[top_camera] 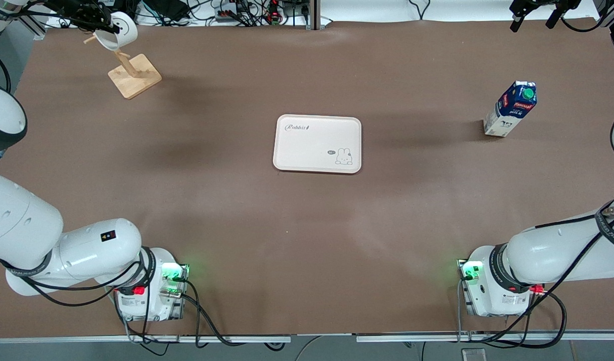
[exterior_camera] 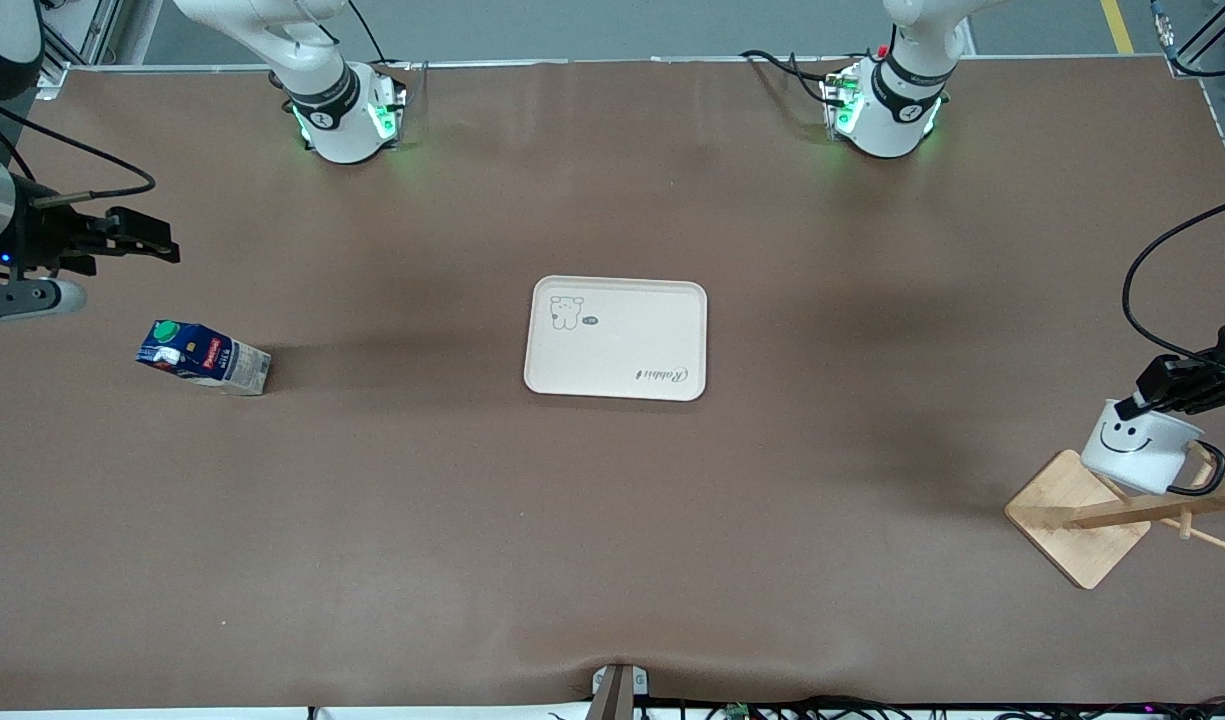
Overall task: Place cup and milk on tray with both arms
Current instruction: 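Lift the mug off the stand while the right gripper reaches the milk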
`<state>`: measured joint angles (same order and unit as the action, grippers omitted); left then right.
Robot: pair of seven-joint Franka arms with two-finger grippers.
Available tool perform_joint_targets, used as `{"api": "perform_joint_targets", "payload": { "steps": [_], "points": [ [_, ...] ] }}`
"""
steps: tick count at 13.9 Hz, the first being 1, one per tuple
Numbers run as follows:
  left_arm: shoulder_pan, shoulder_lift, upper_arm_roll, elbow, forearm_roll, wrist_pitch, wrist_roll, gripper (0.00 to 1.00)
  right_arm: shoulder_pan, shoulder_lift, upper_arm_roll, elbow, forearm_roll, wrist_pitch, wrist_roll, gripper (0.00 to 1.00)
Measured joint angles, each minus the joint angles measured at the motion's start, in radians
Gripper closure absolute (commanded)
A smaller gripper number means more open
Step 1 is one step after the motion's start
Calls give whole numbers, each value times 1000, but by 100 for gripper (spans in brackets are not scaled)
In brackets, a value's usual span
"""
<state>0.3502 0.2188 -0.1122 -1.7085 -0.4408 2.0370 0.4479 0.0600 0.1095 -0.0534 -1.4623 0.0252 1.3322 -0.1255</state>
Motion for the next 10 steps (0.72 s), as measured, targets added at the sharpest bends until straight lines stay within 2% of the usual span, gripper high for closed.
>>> {"api": "perform_joint_targets", "payload": {
  "steps": [10],
  "points": [
    [-1, -61, -85, 1, 91, -51, -189, 100, -5, 18, -1, 0, -20, 2, 0, 0]
  ]
}}
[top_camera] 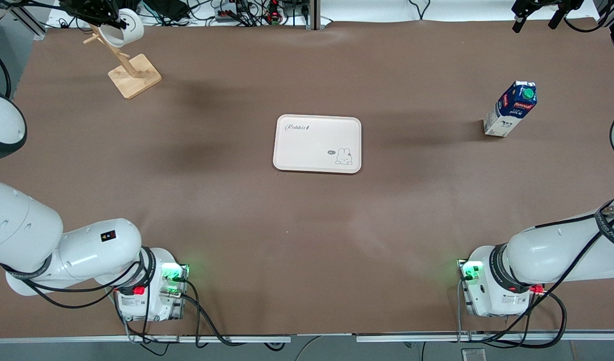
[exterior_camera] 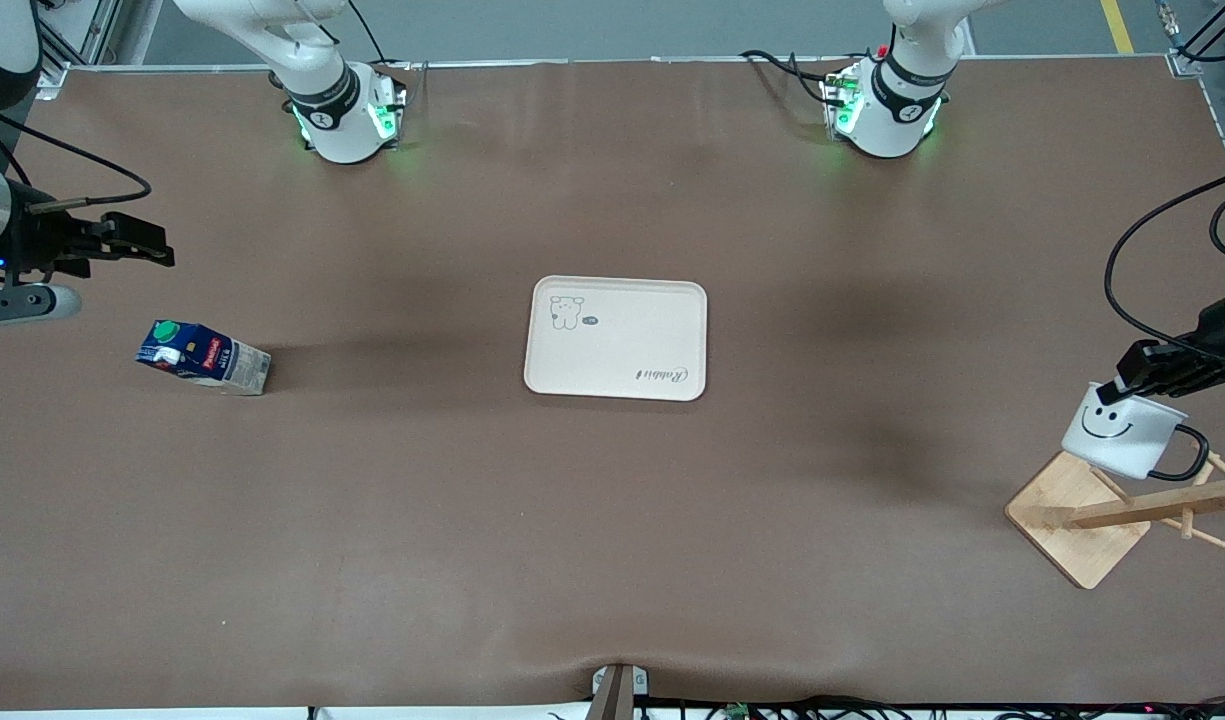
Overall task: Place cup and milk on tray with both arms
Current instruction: 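Lift the mug off the stand while the right gripper reaches the milk, then carry the mug toward the tray while the right gripper grasps the milk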
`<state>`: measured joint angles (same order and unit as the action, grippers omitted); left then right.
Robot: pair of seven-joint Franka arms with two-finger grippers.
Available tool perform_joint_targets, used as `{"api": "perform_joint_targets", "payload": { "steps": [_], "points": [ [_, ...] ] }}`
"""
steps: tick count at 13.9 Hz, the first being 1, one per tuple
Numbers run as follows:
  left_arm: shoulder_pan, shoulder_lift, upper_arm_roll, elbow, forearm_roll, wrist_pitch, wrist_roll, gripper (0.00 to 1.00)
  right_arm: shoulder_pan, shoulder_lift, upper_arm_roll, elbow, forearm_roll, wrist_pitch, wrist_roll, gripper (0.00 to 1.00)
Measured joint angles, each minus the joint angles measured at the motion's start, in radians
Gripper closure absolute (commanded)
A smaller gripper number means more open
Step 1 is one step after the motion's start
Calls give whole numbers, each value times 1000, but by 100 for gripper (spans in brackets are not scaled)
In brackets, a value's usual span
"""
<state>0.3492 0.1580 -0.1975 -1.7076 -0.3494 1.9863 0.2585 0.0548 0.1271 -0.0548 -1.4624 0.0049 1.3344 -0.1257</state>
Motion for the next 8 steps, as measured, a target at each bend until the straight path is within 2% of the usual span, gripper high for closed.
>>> {"api": "perform_joint_targets", "payload": {
  "steps": [4, 8],
  "points": [
    [-1, -25, -91, 0, 83, -23, -169, 100, 0, 66, 3, 0, -78, 10, 0, 0],
    [-7, -27, -194, -1, 125, -36, -327, 100, -4, 88, 2, 0, -93, 12, 0, 0]
  ]
}}
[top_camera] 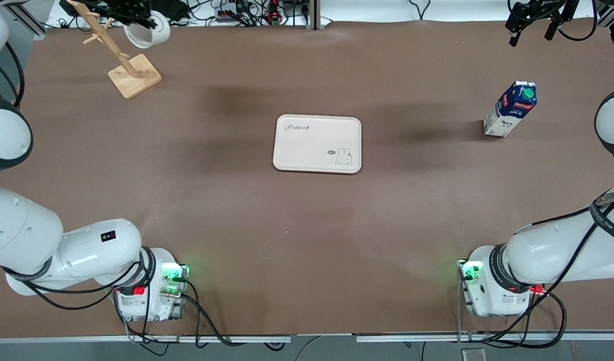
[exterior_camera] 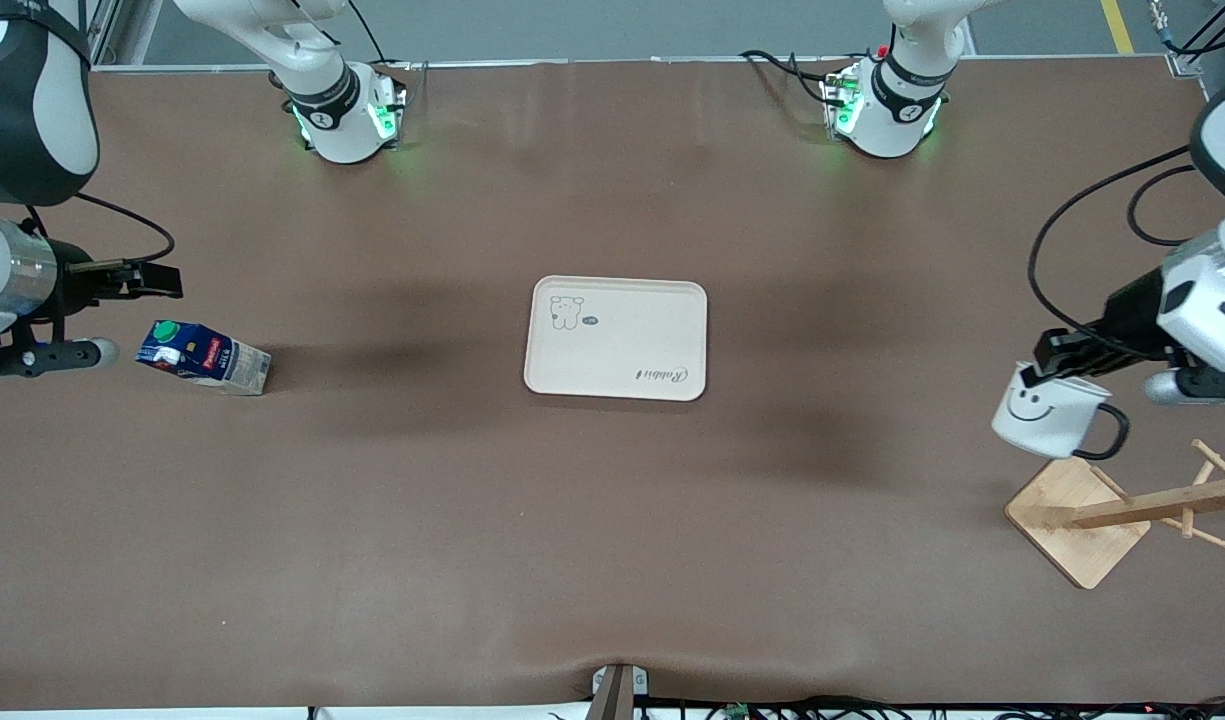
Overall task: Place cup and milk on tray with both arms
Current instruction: 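Carry the mug toward the tray while the right gripper grasps the milk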
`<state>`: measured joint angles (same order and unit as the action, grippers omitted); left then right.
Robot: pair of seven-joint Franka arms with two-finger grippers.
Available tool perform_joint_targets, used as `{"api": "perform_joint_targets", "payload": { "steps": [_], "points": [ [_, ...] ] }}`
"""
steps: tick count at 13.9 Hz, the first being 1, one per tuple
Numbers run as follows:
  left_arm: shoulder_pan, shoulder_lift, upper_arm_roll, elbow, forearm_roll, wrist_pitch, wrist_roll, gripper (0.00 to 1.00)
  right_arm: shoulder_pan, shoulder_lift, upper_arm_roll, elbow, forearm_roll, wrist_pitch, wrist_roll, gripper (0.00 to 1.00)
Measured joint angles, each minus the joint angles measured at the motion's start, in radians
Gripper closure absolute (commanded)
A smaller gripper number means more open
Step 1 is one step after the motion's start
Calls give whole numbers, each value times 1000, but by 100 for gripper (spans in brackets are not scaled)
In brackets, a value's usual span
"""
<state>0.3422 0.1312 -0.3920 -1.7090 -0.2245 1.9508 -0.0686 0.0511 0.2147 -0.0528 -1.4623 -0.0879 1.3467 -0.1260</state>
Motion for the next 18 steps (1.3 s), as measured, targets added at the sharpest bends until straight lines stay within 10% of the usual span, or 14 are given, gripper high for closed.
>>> {"api": "perform_joint_targets", "payload": {
  "steps": [6, 18],
  "points": [
    [-18, 23, -154, -10, 78, -6, -314, 100, -34, 78, -4, -2, -15, 16, -1, 0],
    [-282, 201, -163, 4, 81, -4, -792, 100, -167, 165, -8, -180, -24, 234, -2, 0]
  ]
}}
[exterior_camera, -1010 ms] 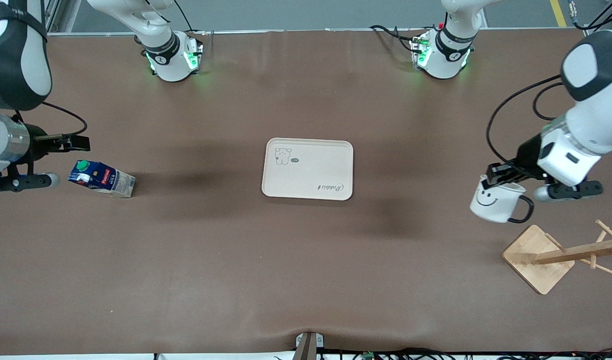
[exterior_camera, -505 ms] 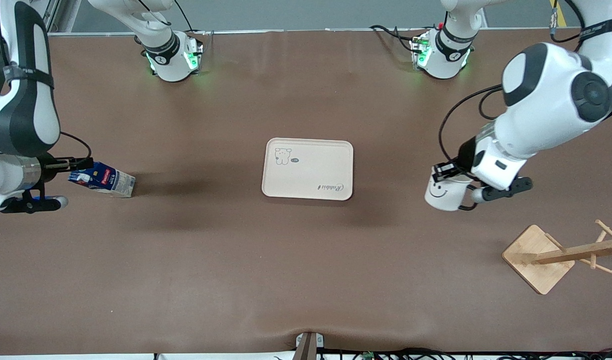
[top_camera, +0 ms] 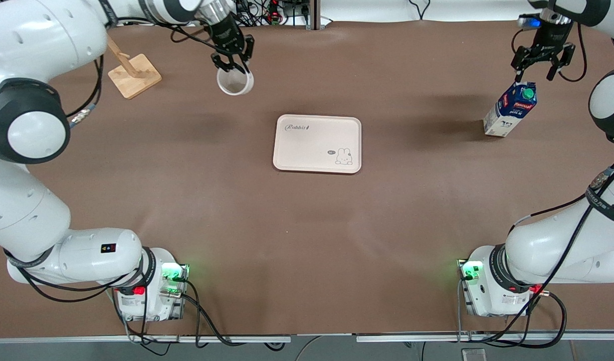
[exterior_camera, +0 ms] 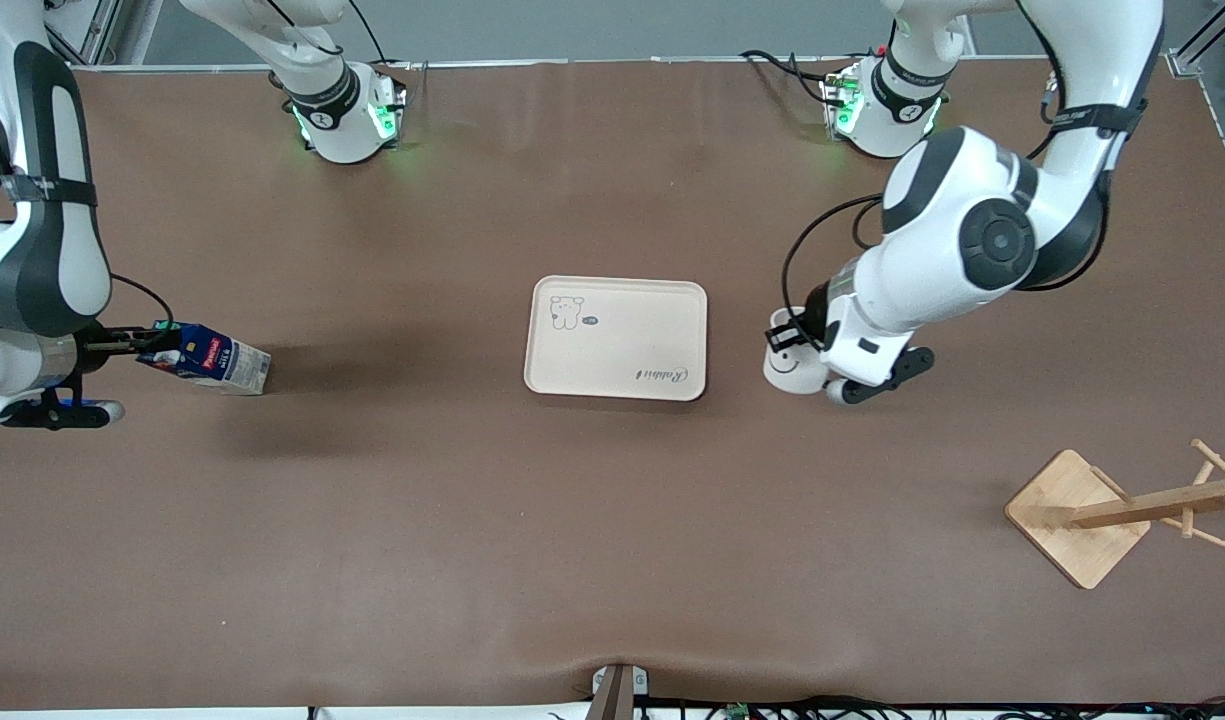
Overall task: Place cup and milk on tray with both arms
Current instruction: 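Carry the mug toward the tray while the right gripper grasps the milk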
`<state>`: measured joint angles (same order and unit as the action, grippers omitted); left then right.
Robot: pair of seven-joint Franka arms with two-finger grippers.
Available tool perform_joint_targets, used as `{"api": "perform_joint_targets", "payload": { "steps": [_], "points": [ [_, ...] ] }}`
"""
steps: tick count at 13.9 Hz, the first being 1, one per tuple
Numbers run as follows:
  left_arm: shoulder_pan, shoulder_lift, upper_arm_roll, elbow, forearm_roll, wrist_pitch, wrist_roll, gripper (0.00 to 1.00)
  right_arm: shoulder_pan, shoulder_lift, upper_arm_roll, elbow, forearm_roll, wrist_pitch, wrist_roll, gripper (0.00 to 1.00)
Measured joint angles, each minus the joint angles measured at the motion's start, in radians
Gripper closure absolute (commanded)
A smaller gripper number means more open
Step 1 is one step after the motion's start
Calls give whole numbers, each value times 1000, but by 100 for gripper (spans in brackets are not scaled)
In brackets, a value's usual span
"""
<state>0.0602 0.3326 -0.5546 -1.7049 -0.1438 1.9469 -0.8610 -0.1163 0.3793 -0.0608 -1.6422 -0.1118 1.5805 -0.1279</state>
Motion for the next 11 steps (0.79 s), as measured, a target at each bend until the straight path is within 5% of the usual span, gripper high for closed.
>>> {"api": "perform_joint_targets", "payload": {
  "steps": [5, 6, 8, 10, 11],
  "points": [
    [-89, 105, 0, 20, 0, 0, -169, 100, -15, 0, 0, -105, 1, 127, 0, 0],
    [-117, 137, 0, 36, 0, 1, -214, 100, -17, 0, 0, -113, 4, 133, 0, 21],
    [-167, 204, 0, 69, 0, 3, -290, 100, -17, -1, 0, -118, 6, 136, 0, 78],
    [-200, 269, 0, 86, -6, 4, -338, 100, -17, -3, 0, -121, 7, 135, 0, 100],
    [-207, 299, 0, 89, -14, 5, -342, 100, -17, -5, 1, -122, 7, 134, 0, 100]
  ]
}}
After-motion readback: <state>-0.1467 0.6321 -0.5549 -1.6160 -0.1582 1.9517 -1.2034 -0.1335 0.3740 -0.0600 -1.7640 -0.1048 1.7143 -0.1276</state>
